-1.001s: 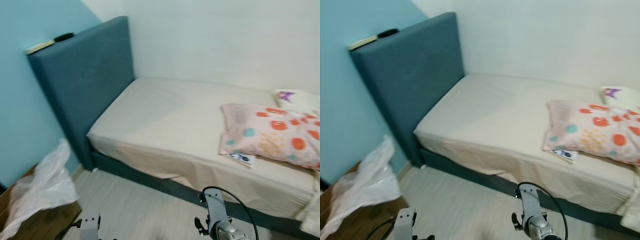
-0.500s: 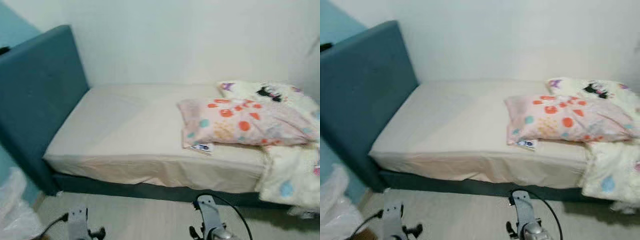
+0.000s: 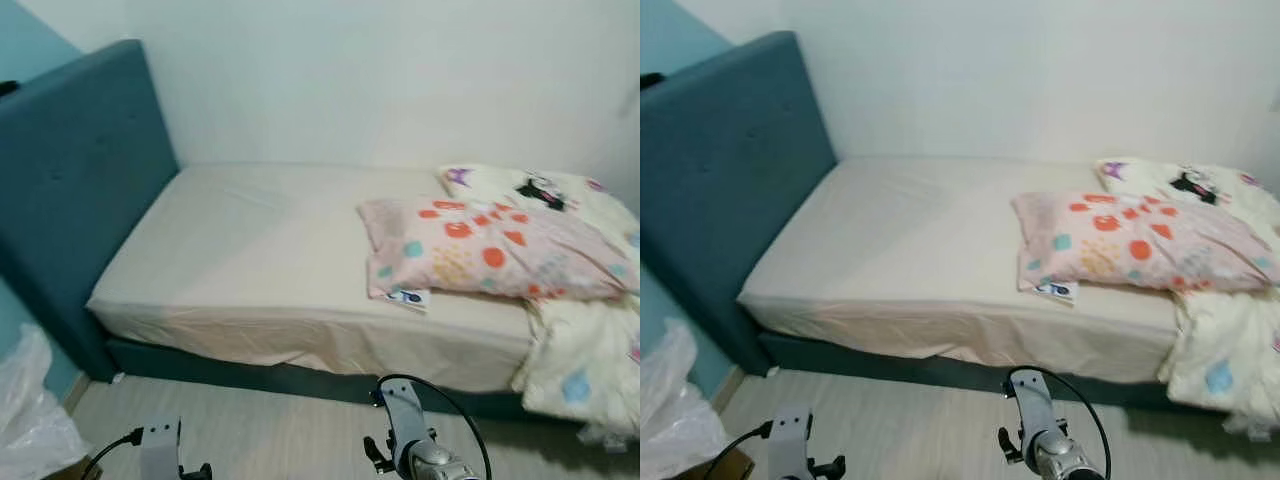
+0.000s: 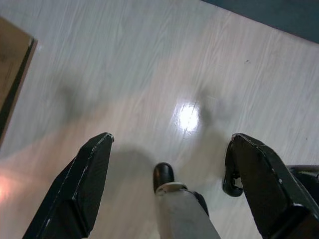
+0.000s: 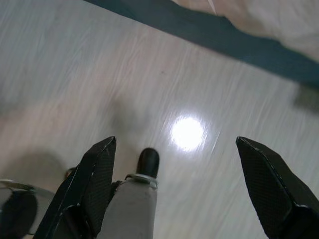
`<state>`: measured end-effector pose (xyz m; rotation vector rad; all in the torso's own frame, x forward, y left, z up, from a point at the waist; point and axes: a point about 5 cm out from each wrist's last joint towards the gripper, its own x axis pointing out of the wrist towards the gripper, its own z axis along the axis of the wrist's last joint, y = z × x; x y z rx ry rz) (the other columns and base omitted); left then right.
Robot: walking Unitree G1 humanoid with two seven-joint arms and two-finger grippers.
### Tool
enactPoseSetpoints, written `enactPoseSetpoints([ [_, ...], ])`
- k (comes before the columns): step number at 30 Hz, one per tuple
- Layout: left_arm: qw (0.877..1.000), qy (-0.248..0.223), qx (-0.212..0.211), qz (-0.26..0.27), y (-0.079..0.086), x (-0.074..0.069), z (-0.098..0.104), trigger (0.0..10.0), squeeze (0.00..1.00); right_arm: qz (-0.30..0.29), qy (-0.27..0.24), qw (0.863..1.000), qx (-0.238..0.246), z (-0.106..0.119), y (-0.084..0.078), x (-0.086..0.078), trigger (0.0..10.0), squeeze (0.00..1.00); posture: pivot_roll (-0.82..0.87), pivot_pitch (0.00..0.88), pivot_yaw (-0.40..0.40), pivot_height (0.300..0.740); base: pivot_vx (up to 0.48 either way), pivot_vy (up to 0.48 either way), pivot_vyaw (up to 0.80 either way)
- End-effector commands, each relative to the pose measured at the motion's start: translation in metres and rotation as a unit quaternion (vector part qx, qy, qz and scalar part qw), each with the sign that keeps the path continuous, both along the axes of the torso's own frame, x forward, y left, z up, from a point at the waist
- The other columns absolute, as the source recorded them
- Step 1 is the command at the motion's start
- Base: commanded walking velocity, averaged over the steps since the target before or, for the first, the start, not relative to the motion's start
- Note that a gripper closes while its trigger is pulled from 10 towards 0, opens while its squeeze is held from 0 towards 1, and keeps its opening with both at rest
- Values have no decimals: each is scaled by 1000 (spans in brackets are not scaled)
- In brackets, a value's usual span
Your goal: Clean up the room
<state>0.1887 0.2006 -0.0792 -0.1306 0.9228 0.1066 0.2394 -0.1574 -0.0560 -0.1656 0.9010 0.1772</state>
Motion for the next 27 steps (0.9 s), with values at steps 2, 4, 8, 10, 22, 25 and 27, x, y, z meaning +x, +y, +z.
enactPoseSetpoints([
  [2, 1000, 6, -3, -10, -3, 0, -1, 10000, 0, 15, 1, 1000, -13, -2, -2, -3, 10000, 0, -99, 0, 12, 700, 0, -442, 0],
  [4, 1000, 2, -4, -10, -2, 2, 0, 10000, 0, 25, 2, 1000, -15, -3, -2, -5, 10000, 0, -108, 0, 14, 700, 0, -444, 0],
  [8, 1000, 6, -2, -12, 0, -1, -1, 10000, 0, 35, 23, 999, -16, -10, -2, -17, 10000, 0, -107, 0, 3, 700, 0, -442, 0],
  [10, 1000, 20, -7, 1, -2, -10, -5, 10000, 0, 54, 56, 997, -10, -22, 4, -38, 10000, 0, -96, 0, -2, 700, 0, -448, 0],
  [22, 999, 31, -15, -28, -15, -15, -9, 10000, 0, 28, 74, 997, -27, -27, -14, -48, 10000, 0, -111, 0, 15, 700, 0, -446, 436],
  [25, 999, 31, -14, -28, -14, -14, -9, 10000, 0, 29, 79, 996, -32, -27, -16, -49, 10000, 0, -111, 0, 15, 700, 0, -442, 0],
  [27, 999, 30, -13, -33, -15, -12, -8, 10000, 0, 24, 89, 995, -41, -30, -20, -55, 10000, 0, -130, 0, 23, 700, 0, -446, 0],
])
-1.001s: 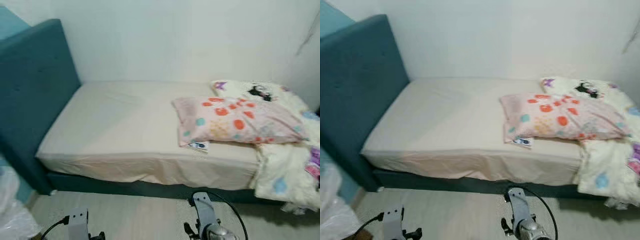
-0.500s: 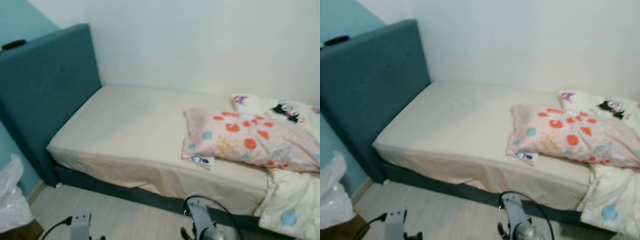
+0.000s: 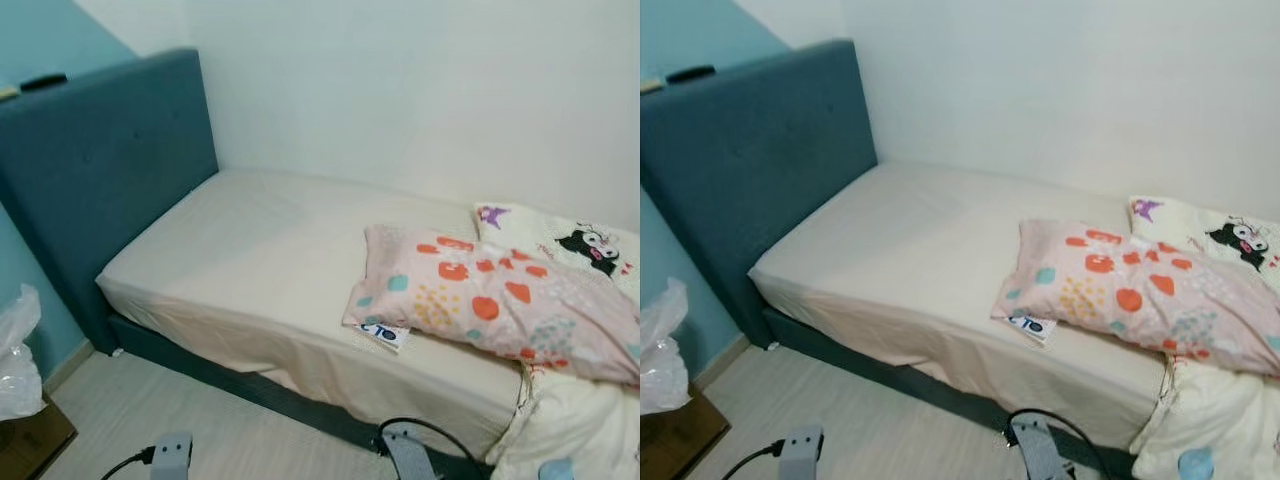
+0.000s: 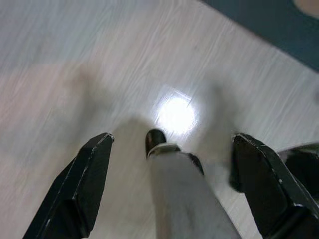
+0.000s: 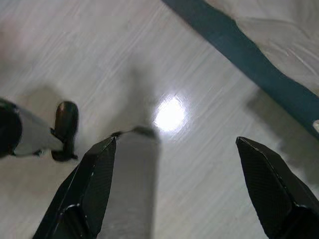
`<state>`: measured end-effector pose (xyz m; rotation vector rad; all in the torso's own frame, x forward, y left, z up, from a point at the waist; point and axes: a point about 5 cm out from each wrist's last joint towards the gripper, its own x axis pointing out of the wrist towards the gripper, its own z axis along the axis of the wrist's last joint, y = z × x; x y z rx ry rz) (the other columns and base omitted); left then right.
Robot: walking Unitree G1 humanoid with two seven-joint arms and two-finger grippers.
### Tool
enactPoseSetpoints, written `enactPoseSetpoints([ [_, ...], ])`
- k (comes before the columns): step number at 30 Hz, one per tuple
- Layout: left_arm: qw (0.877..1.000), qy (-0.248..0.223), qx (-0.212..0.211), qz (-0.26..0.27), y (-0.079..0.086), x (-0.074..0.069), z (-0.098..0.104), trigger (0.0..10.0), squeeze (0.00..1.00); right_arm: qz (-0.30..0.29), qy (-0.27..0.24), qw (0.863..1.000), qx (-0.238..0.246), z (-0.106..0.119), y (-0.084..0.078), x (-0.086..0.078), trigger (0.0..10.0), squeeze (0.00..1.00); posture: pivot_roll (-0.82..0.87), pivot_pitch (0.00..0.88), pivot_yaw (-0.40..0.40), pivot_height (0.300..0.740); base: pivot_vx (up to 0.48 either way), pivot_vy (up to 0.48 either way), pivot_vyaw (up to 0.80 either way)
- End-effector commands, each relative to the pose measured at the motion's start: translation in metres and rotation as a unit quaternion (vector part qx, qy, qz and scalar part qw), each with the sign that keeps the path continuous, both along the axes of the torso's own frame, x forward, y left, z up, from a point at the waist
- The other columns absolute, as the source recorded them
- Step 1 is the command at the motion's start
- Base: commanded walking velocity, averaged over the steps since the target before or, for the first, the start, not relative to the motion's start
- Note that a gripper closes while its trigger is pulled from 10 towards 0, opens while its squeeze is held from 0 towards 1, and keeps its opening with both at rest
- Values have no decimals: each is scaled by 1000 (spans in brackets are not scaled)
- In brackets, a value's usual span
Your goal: Clean up the room
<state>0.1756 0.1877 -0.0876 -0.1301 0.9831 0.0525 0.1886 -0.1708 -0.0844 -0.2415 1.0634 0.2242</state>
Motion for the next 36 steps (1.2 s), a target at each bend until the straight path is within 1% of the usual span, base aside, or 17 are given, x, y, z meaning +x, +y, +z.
enactPoseSetpoints([
  [1, 1000, 1, 1, -11, -3, 3, 1, 10000, 0, -10, 12, 1000, -12, -3, -8, -7, 10000, 0, -134, 0, 25, 700, 0, -446, 0],
  [5, 1000, -1, 3, -17, -5, 5, 2, 10000, 0, -12, 20, 1000, -11, -5, -8, -12, 10000, 0, -138, 0, 25, 700, 0, -356, 0],
  [6, 1000, -1, 3, -12, -6, 6, 2, 10000, 0, -19, 26, 999, -6, -7, -7, -16, 10000, 0, -144, 0, 29, 700, 0, 0, 0],
  [9, 1000, 0, 2, -7, -7, 6, 2, 10000, 0, -21, 28, 999, -5, -7, -7, -17, 10000, 0, -144, 0, 29, 700, 0, 0, 0],
  [11, 1000, 0, -7, -12, -11, 6, 1, 10000, 0, -24, 25, 999, -5, -6, -9, -15, 10000, 0, -147, 0, 29, 700, 0, 0, 0],
  [14, 1000, -1, -13, -16, -13, 5, 1, 10000, 0, -27, 25, 999, -4, -6, -10, -14, 10000, 0, -145, 0, 29, 700, 0, 0, 0],
  [20, 1000, 1, -10, -17, -11, 3, 0, 10000, 0, -32, 24, 999, 0, -5, -9, -13, 10000, 0, -145, 0, 33, 700, 417, 0, 0],
  [27, 1000, 5, -4, -17, -5, 0, -1, 10000, 0, -53, 23, 998, 13, -5, -9, -12, 10000, 0, -144, 0, 41, 700, 480, 0, 0],
  [32, 1000, 7, -6, -19, -7, -2, -2, 10000, 0, -55, 22, 998, 16, -5, -8, -12, 10000, 0, -150, 0, 46, 700, 480, 0, 0],
  [36, 1000, 9, -8, -25, -12, -2, -3, 10000, 0, -60, 20, 998, 18, -5, -8, -11, 10000, 0, -155, 0, 51, 700, 480, 0, 0],
])
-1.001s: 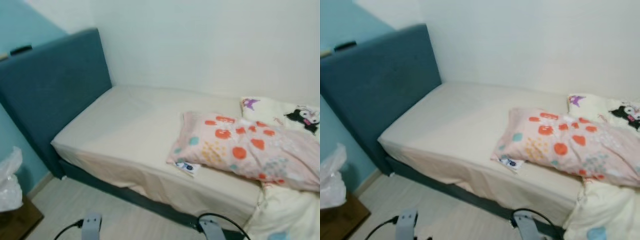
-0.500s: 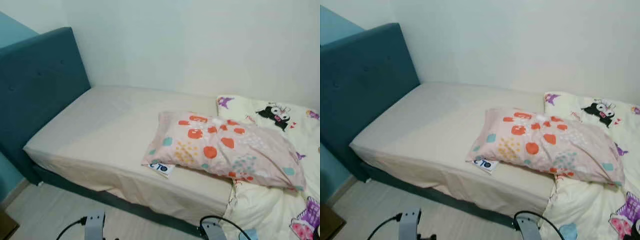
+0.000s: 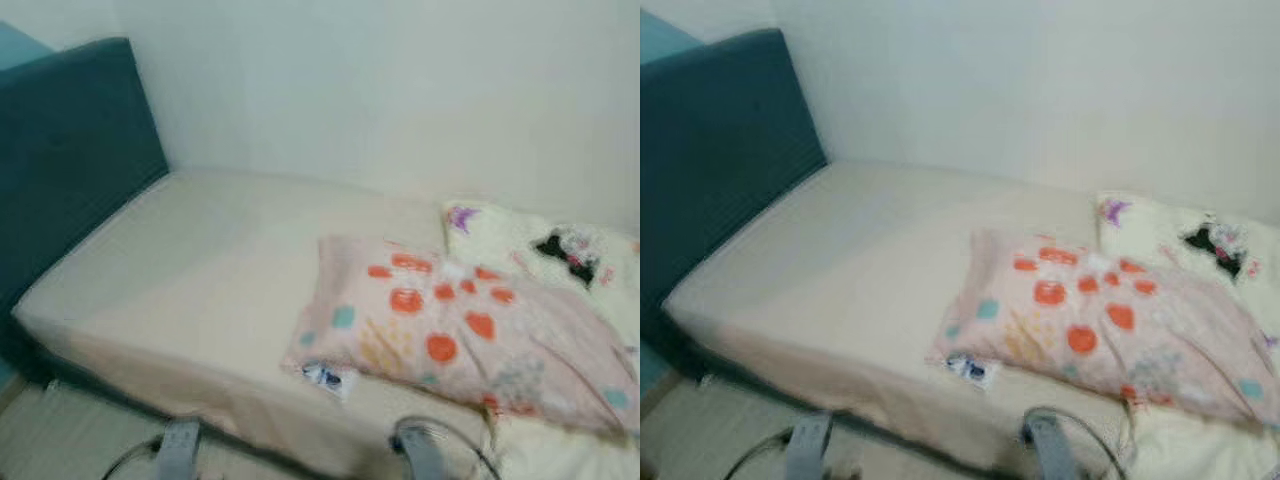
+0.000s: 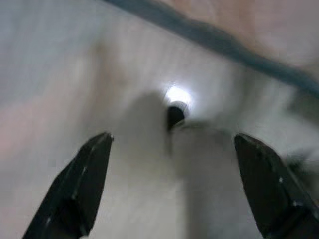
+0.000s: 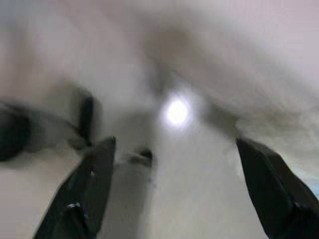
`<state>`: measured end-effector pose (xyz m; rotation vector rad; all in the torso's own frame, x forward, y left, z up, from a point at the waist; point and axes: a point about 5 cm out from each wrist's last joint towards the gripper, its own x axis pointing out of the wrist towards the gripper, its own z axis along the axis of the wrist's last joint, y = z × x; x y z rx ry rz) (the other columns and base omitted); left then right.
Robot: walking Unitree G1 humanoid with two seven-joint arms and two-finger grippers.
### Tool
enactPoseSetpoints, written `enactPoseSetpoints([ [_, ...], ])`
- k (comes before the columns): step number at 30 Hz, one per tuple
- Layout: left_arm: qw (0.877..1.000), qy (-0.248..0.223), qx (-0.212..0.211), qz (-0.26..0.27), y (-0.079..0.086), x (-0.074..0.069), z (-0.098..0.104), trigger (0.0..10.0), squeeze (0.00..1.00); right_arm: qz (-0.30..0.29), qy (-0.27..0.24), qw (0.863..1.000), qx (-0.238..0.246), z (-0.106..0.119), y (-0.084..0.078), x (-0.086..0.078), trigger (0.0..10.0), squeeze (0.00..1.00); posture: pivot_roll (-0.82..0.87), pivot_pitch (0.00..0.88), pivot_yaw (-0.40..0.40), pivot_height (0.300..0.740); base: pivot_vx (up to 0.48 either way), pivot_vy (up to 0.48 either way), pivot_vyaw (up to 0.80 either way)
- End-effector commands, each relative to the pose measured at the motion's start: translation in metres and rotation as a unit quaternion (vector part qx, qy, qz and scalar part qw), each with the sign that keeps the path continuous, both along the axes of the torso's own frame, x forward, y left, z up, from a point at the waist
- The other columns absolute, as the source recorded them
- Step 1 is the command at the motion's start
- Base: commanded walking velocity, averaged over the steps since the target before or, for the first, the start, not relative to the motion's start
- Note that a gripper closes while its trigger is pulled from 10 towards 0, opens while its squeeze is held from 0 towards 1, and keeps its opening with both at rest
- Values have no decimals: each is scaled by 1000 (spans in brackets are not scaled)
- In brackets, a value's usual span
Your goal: Clean up the room
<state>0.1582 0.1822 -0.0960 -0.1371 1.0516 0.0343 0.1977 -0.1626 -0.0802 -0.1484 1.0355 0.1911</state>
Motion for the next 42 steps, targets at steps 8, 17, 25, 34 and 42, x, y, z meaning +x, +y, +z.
enactPoseSetpoints([
  [8, 999, -29, -6, -23, -7, 17, 7, 10000, 0, -34, 31, 999, -9, -9, -16, -20, 10000, 0, -166, 0, 63, 700, 88, -58, 0],
  [17, 999, -32, -7, -20, -7, 19, 8, 10000, 0, -59, 25, 998, -10, -8, -20, -20, 10000, 0, -172, 0, 71, 700, 0, -240, 0],
  [25, 999, -35, -17, -28, -10, 20, 8, 10000, 0, -127, 21, 991, -16, -8, -35, -23, 10000, 0, -176, 0, 74, 700, 0, 0, -581],
  [34, 999, -22, -11, -28, -10, 16, 6, 10000, 0, -120, 24, 992, -18, -9, -33, -25, 10000, 0, -178, 0, 75, 700, 0, 0, -769],
  [42, 999, -7, 3, -32, -8, 12, 4, 10000, 0, -104, 27, 994, -22, -9, -30, -25, 10000, 0, -176, 0, 73, 700, -46, 0, -94],
])
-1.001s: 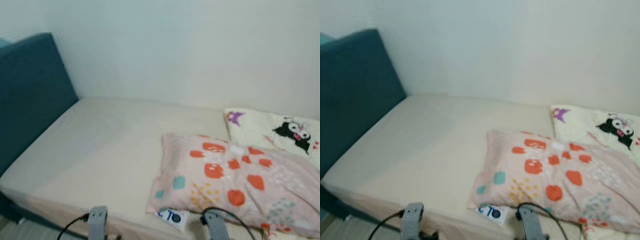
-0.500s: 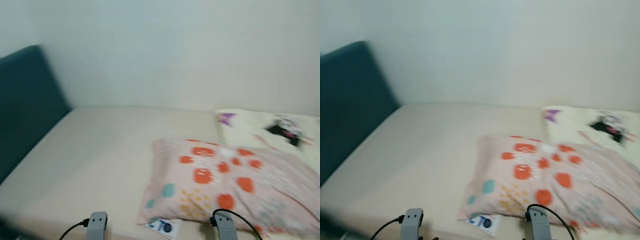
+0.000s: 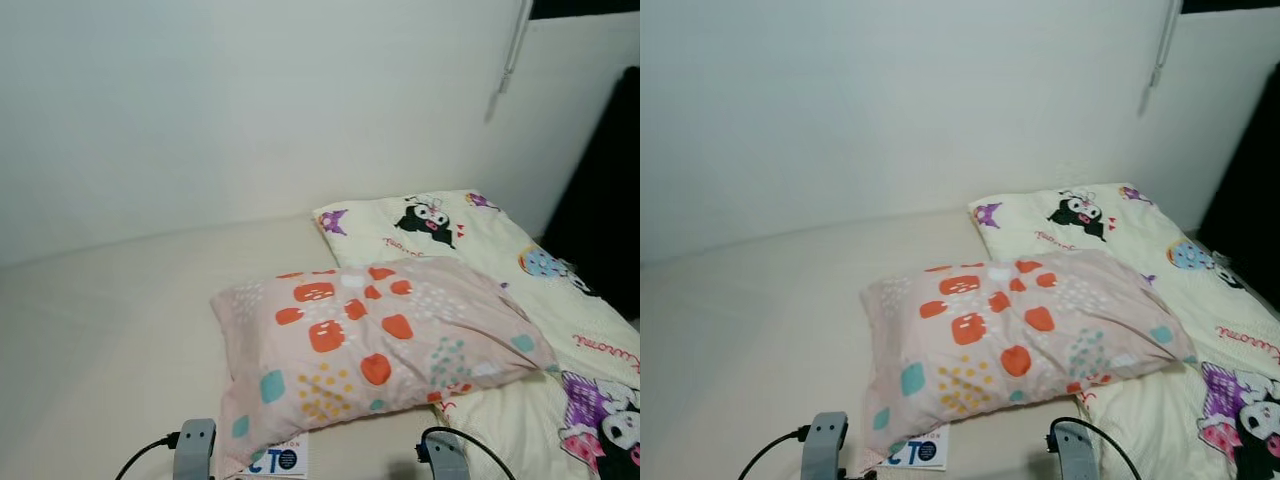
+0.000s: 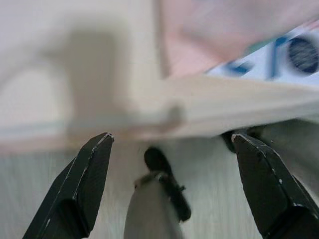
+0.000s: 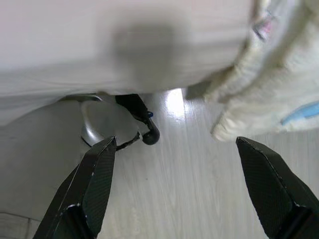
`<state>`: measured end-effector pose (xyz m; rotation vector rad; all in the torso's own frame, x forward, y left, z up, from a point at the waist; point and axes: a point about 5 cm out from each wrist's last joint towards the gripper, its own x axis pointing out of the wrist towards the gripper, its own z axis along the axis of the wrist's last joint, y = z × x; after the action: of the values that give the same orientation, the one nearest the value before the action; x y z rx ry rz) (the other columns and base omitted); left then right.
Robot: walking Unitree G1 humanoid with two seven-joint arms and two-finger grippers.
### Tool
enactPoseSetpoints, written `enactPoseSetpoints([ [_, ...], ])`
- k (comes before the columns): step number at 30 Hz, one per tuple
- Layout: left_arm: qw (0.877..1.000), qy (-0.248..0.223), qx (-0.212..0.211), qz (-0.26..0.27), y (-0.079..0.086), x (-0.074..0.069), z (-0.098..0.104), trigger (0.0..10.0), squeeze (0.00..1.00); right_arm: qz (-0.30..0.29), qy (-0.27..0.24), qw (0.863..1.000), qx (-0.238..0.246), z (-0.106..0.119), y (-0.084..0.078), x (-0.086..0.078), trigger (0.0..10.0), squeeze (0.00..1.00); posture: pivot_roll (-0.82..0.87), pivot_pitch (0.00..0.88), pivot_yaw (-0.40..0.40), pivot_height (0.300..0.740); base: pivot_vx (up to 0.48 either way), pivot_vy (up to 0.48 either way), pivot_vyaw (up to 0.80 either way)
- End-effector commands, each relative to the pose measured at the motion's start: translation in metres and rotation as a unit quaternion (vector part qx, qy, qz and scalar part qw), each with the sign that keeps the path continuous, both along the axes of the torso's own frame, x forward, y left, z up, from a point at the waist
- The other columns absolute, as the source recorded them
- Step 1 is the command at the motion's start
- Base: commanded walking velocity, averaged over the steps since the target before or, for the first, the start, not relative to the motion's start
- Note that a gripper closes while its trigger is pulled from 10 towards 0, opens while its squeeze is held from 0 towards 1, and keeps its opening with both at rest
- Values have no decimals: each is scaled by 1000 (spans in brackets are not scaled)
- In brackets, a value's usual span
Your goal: Clean up the room
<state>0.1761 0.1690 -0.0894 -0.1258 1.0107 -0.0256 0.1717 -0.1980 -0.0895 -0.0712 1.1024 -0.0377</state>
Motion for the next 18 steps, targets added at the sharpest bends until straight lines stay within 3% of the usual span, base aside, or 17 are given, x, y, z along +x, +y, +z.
enactPoseSetpoints([
  [1, 1000, 15, 13, -5, 5, -6, -3, 10000, 0, 9, 0, 1000, 4, 0, 5, 1, 10000, 0, -176, 0, 73, 700, -368, 0, 0],
  [18, 999, 22, 26, -5, 7, -9, -4, 10000, 0, 27, 8, 1000, 5, -1, 7, 1, 10000, 0, -171, 0, 64, 700, -420, 0, 0],
])
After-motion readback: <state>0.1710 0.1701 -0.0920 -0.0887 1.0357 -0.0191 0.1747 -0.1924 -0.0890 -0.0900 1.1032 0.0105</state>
